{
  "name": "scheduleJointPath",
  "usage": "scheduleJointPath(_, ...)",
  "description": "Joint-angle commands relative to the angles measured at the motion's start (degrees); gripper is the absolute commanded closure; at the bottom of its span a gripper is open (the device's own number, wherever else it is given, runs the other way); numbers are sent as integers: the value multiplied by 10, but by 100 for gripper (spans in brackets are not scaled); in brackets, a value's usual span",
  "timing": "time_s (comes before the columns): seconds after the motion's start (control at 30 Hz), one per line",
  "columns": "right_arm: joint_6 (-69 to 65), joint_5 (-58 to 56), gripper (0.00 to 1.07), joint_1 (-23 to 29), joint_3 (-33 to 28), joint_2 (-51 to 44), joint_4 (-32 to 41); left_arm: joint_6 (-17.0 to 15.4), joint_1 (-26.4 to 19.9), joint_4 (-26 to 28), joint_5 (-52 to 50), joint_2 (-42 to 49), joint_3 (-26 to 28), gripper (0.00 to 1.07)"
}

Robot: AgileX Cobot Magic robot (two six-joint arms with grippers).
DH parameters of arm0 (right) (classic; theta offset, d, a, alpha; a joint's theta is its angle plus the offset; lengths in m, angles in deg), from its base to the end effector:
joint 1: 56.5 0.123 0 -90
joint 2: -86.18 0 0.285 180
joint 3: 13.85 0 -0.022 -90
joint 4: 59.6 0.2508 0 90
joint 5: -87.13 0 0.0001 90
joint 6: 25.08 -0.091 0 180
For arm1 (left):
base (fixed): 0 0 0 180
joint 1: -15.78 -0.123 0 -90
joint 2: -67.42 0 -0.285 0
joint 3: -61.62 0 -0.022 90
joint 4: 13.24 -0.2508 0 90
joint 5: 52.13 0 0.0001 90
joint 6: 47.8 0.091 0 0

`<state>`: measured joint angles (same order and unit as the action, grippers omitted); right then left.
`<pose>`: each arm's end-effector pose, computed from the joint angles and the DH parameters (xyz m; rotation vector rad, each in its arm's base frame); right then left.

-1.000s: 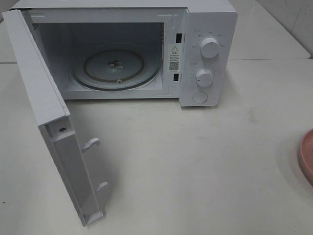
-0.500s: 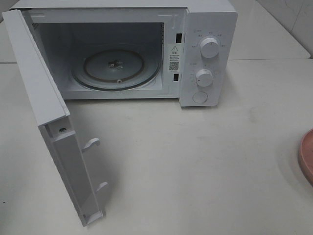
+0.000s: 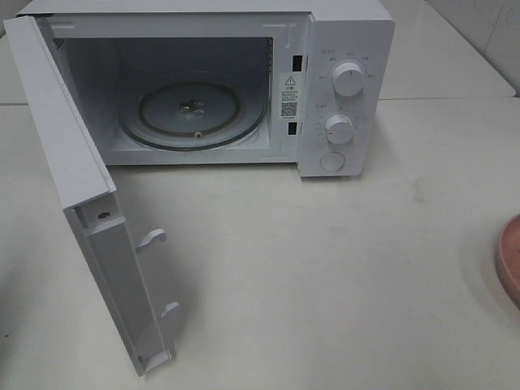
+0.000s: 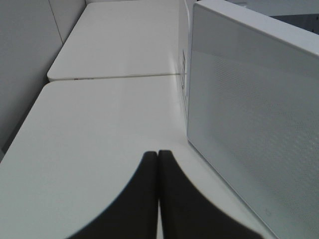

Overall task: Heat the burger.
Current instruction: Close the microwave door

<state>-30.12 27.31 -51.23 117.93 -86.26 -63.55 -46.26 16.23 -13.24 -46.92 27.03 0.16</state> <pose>-0.0051 -0.0059 0.2805 -0.0012 2.0159 0.0323 0.1199 -0.0009 0.2509 0.0324 1.8683 0.0131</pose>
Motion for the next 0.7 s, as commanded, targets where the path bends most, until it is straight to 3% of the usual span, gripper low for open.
scheduleJointPath(0.03,7,3,32,-5,1,-16,2,0,2,5,-79,-19,-19,107)
scheduleJointPath(0.2,7,3,32,-5,1,-16,2,0,2,-3,-187,-74,-50,107)
scheduleJointPath(0.4,7,3,32,-5,1,-16,2,-15,2,-72,-285,-160,-54,107)
scheduleJointPath(0.5,7,3,32,-5,1,-16,2,-48,2,-95,-333,-199,-54,107)
scheduleJointPath(0.53,7,3,32,-5,1,-16,2,-72,2,-115,-351,-225,-53,107)
scheduleJointPath(0.57,7,3,32,-5,1,-16,2,-72,2,-115,-351,-225,-53,107)
scheduleJointPath(0.6,7,3,32,-5,1,-16,2,-95,2,-147,-370,-246,-53,107)
scheduleJointPath(0.67,7,3,32,-5,1,-16,2,-104,2,-162,-380,-254,-53,107)
scheduleJointPath(0.7,7,3,32,-5,1,-16,2,-132,2,-203,-411,-278,-53,107)
